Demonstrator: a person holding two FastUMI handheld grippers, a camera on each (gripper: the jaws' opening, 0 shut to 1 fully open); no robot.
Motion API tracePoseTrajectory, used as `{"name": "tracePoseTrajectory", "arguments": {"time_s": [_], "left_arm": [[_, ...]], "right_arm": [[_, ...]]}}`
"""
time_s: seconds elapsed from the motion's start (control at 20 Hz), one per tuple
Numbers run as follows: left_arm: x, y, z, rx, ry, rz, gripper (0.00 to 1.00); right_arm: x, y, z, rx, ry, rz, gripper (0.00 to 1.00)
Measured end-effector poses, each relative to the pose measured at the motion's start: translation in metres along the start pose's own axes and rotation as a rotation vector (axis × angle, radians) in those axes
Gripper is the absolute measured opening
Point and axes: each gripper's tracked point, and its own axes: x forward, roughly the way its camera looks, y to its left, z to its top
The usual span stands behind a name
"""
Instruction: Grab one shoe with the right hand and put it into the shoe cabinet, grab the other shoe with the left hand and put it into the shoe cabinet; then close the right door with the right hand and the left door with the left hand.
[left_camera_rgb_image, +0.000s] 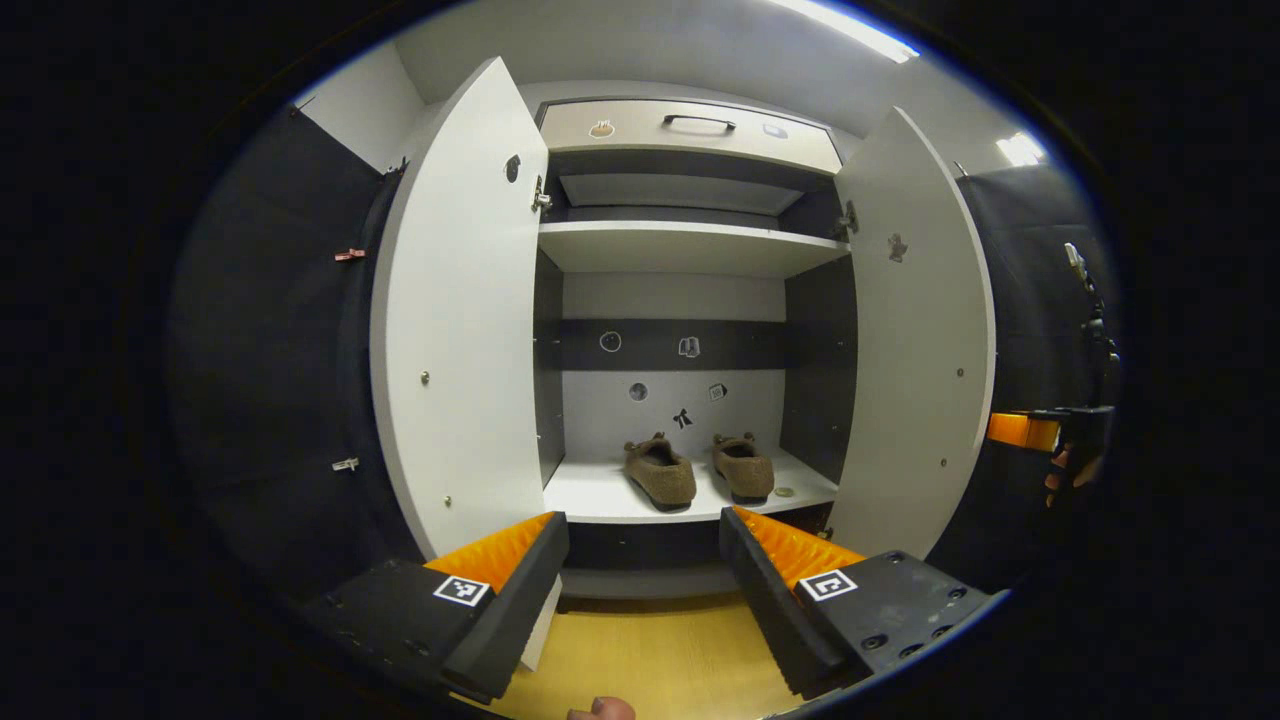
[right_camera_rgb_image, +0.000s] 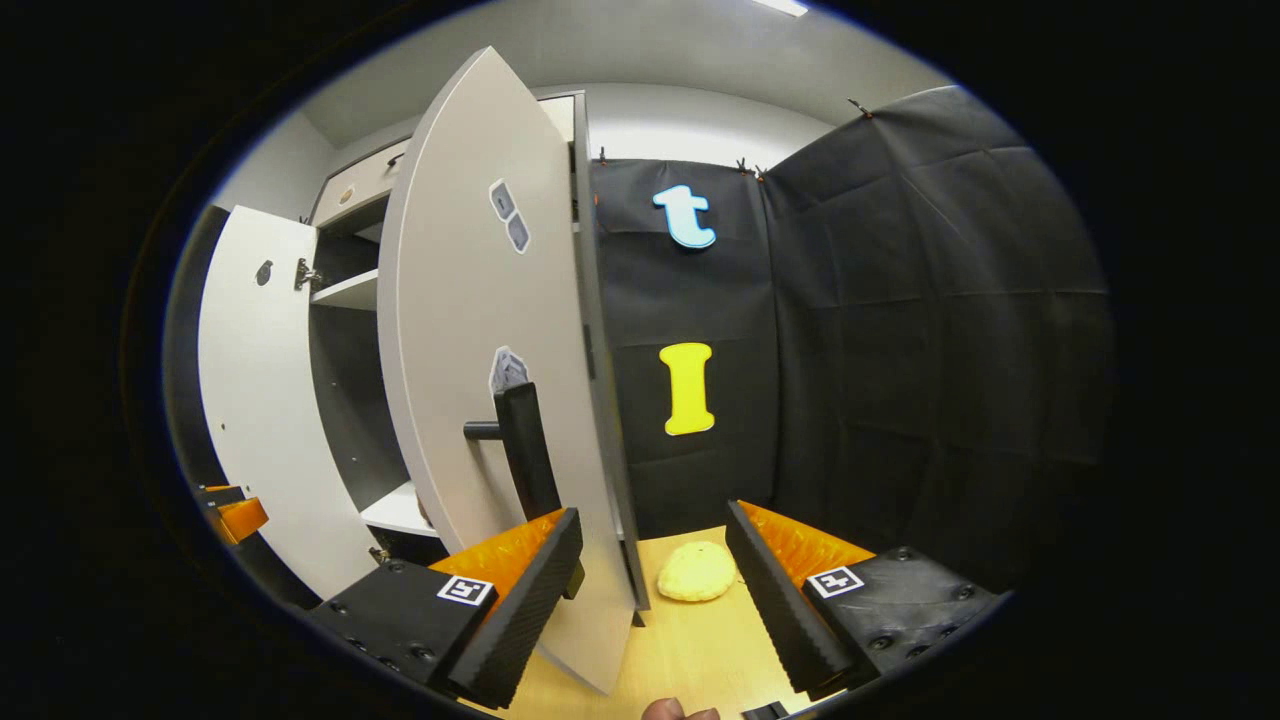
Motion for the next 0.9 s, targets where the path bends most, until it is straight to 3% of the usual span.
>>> {"name": "tracePoseTrajectory", "arguments": {"time_s": [0.4, 0.6, 0.9], "left_arm": [[-0.016, 0.022, -0.002, -0.010, -0.006, -0.006, 0.96], [-0.021, 0.034, -0.003, -0.014, -0.004, 0.002, 0.96], [-0.033, 0.063, 0.000, -0.026, -0.015, 0.047, 0.96]], "right_arm": [[0.008, 0.067, -0.011, -0.012, 0.000, 0.069, 0.98], [0.013, 0.109, -0.022, -0.009, 0.033, 0.142, 0.98], [0.001, 0.154, -0.032, 0.003, 0.052, 0.203, 0.98]]}}
